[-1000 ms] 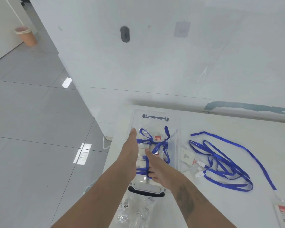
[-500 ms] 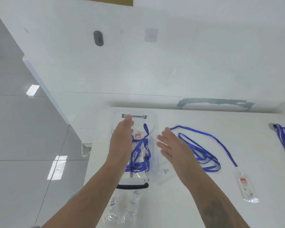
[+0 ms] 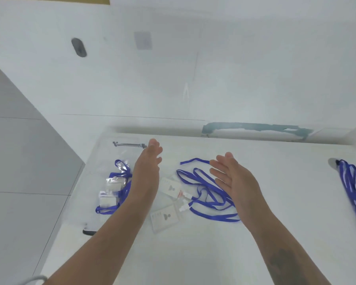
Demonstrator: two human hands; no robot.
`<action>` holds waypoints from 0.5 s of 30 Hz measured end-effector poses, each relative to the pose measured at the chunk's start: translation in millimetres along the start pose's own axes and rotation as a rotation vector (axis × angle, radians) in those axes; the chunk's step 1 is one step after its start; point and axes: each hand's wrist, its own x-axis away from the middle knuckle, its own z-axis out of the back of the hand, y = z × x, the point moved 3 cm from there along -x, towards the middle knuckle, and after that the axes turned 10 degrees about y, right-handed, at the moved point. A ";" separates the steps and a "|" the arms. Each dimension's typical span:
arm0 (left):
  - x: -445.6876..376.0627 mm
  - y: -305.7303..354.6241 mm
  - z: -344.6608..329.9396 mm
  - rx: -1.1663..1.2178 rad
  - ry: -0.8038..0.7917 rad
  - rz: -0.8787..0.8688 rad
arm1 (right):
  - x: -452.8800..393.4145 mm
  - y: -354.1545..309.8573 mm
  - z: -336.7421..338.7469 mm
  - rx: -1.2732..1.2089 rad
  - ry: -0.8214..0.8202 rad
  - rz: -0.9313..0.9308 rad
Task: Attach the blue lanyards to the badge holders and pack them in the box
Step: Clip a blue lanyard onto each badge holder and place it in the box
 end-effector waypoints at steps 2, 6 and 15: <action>-0.7 -8.3 -12.9 -0.028 0.024 0.014 | -13.1 3.1 8.2 0.070 -0.017 -0.001; -6.7 -40.1 -36.2 -0.102 0.045 0.060 | -48.7 26.1 17.3 0.245 -0.028 0.058; -35.7 -100.1 -53.8 -0.361 0.215 0.270 | -108.5 98.7 -15.3 0.663 -0.190 0.191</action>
